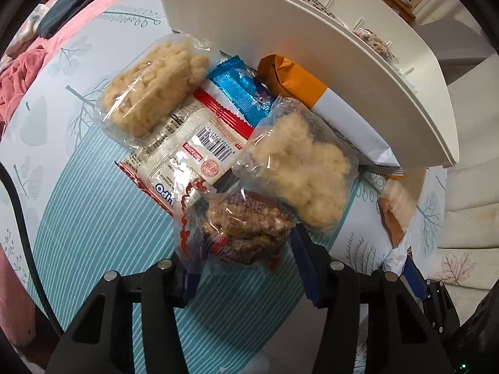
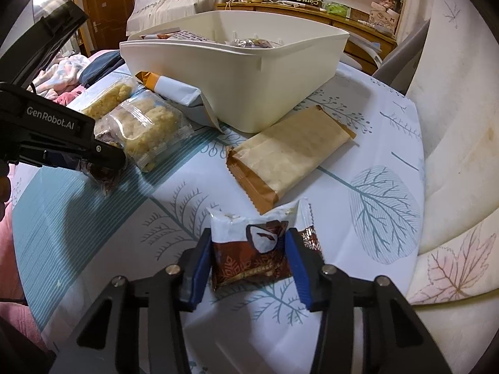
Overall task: Organize snacks
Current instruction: 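Grasp the nut-filled clear packet with left while right grasps the brown coffee-print packet, then carry both held packets into the white tray and open both grippers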
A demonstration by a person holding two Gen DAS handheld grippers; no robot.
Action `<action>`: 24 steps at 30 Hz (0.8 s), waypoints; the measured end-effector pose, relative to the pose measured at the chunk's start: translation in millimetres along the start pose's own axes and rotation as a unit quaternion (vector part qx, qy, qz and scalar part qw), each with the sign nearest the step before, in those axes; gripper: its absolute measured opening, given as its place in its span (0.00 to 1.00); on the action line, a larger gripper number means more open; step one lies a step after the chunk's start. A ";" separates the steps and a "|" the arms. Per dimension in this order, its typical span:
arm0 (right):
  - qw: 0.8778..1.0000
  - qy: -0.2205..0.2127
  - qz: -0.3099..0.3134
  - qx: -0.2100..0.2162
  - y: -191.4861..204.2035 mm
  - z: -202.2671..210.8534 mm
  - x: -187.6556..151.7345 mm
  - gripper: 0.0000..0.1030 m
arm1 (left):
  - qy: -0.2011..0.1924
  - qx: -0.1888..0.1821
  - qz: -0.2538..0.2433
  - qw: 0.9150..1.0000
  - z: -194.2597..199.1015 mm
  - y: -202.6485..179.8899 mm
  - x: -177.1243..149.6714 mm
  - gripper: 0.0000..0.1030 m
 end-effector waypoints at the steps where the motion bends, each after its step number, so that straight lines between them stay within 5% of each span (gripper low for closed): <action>1: 1.000 0.002 0.001 -0.001 0.1 0.1 0.1 0.40 | 0.001 0.000 0.001 1.000 3.7 4.4 -2.7 0.50; 13: 0.999 0.030 -0.006 0.035 26.4 13.0 -3.0 0.34 | 0.008 -0.005 -0.008 1.000 27.2 24.8 -22.2 0.50; 24: 0.995 0.006 0.007 0.096 84.2 43.8 17.4 0.34 | 0.015 -0.007 -0.027 0.999 75.9 55.1 -29.9 0.50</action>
Point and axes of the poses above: each gripper's, at about its wrist camera, not at the fingertips, and z roughly against the way its jaws point, y to its left, x to its top, the point moved 10 cm from there along -z, roughly the way its jaws point, and after that the axes turned 1 degree about -y, right-handed, at the moved point
